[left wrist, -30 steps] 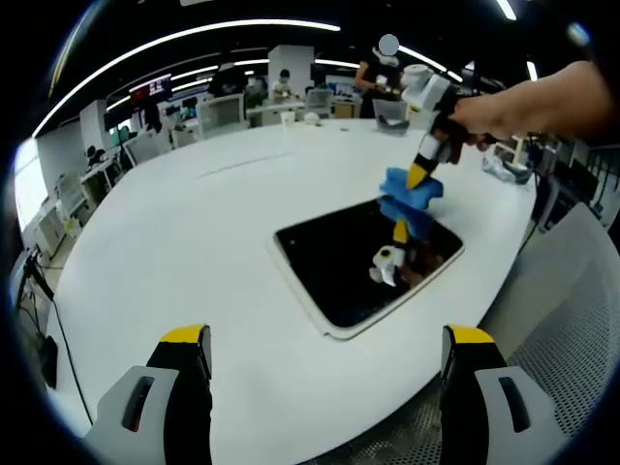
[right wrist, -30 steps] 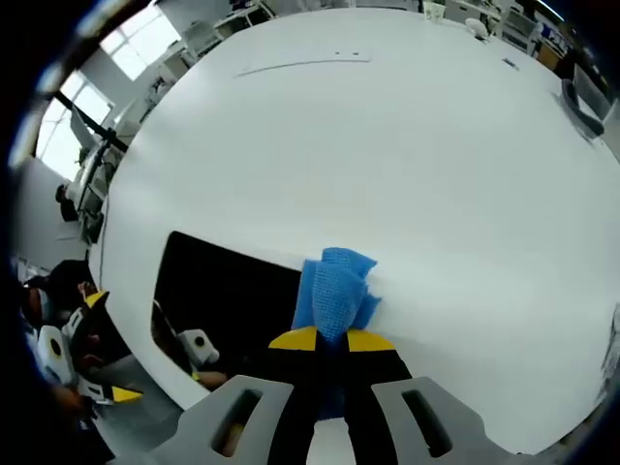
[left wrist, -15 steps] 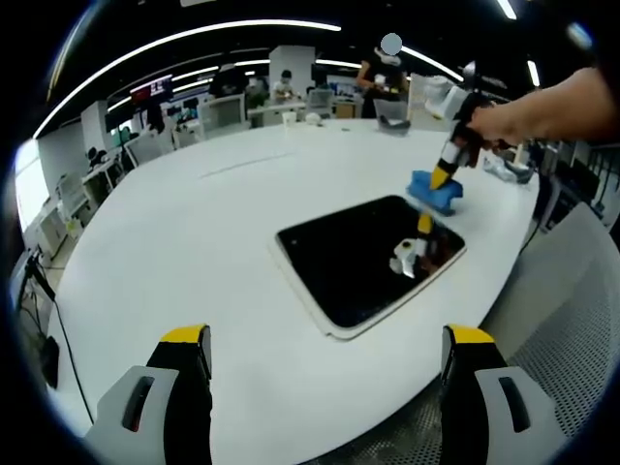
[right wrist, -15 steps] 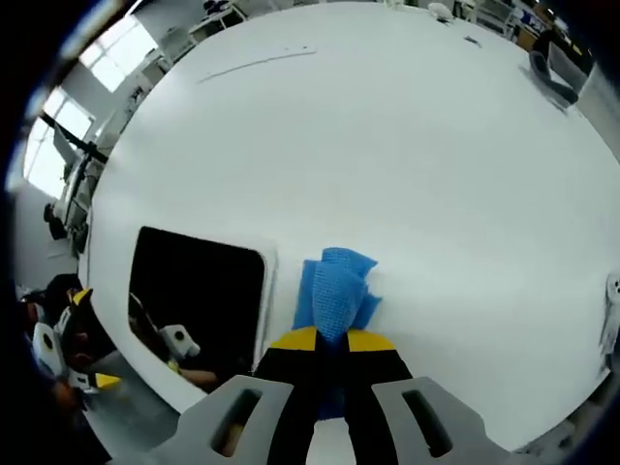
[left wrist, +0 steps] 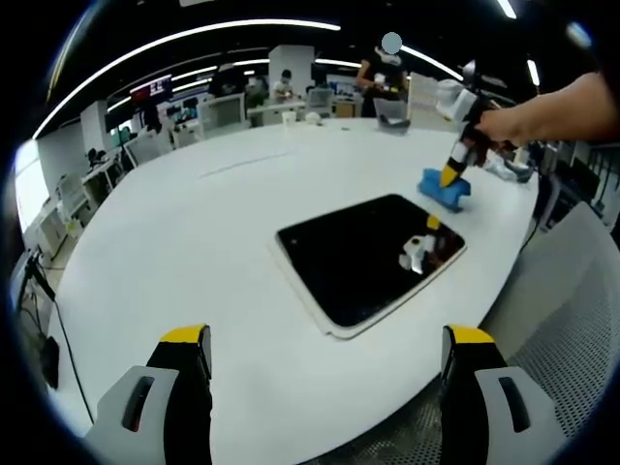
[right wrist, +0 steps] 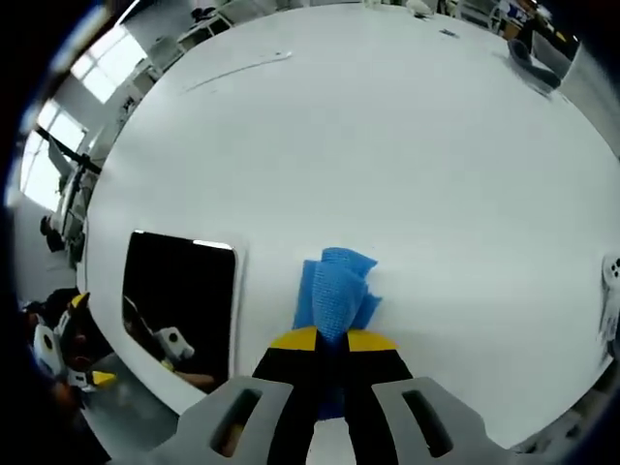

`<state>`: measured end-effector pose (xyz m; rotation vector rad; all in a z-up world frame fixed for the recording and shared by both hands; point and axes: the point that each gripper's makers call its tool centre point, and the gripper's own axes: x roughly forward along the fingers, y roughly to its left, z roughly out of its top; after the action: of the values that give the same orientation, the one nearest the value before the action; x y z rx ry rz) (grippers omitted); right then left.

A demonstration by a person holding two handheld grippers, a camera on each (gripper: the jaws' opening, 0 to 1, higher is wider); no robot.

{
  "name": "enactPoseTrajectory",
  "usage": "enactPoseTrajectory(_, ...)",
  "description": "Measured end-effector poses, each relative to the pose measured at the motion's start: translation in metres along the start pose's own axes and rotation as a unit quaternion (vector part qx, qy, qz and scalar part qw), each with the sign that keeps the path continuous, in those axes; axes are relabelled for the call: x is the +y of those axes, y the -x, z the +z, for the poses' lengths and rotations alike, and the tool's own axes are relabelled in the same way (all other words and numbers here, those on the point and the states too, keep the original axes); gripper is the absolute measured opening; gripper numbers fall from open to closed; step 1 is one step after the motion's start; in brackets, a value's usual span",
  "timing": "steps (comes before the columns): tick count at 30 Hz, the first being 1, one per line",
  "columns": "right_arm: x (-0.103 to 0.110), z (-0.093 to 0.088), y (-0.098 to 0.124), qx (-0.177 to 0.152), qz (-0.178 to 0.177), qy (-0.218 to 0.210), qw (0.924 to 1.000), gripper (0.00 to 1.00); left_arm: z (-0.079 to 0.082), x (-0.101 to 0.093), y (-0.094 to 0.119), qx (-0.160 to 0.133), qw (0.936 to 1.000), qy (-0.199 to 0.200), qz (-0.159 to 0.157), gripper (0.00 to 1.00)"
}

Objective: Wipe the mirror surface with the cleaning cloth until all visible marks leave the cleaned area.

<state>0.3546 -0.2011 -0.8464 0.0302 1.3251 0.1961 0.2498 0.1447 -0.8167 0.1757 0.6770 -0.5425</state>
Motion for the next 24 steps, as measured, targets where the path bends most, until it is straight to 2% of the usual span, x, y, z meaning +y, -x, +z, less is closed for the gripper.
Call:
enactPoseTrajectory(6, -0.005, -0.002, 0.002, -0.001, 0.002, -0.001, 1.0000, 0.03, 0.000, 0.000, 0.000, 0.001, 1.0000, 0.000, 0.001, 0.99)
enactPoseTrajectory(12, 0.003, 0.000, -0.005, -0.011, 0.025, 0.005, 0.9996, 0.03, -0.001, 0.001, 0.000, 0.002, 1.0000, 0.001, 0.002, 0.99)
enactPoseTrajectory(15, 0.008, 0.000, -0.011, -0.014, 0.041, -0.017, 0.9989, 0.04, -0.001, 0.001, -0.001, 0.004, 1.0000, 0.000, 0.002, 0.99)
enactPoseTrajectory(18, 0.006, -0.002, -0.015, -0.019, 0.023, 0.024, 0.9993, 0.05, -0.002, 0.001, -0.001, 0.005, 1.0000, 0.000, 0.003, 0.99)
enactPoseTrajectory(21, 0.006, -0.009, -0.021, -0.011, 0.025, 0.016, 0.9995, 0.06, -0.003, 0.001, -0.001, 0.007, 1.0000, -0.003, 0.002, 0.99)
enactPoseTrajectory(22, 0.005, -0.010, -0.021, -0.013, 0.019, 0.021, 0.9995, 0.06, -0.003, 0.001, -0.001, 0.007, 1.0000, -0.002, 0.003, 0.99)
enactPoseTrajectory(23, 0.002, -0.008, -0.022, -0.022, 0.013, 0.046, 0.9986, 0.06, -0.003, 0.001, -0.001, 0.006, 1.0000, -0.002, 0.003, 0.99)
enactPoseTrajectory(24, 0.004, -0.009, -0.021, -0.019, 0.016, 0.033, 0.9991, 0.06, -0.003, 0.001, 0.000, 0.007, 1.0000, -0.001, 0.004, 0.99)
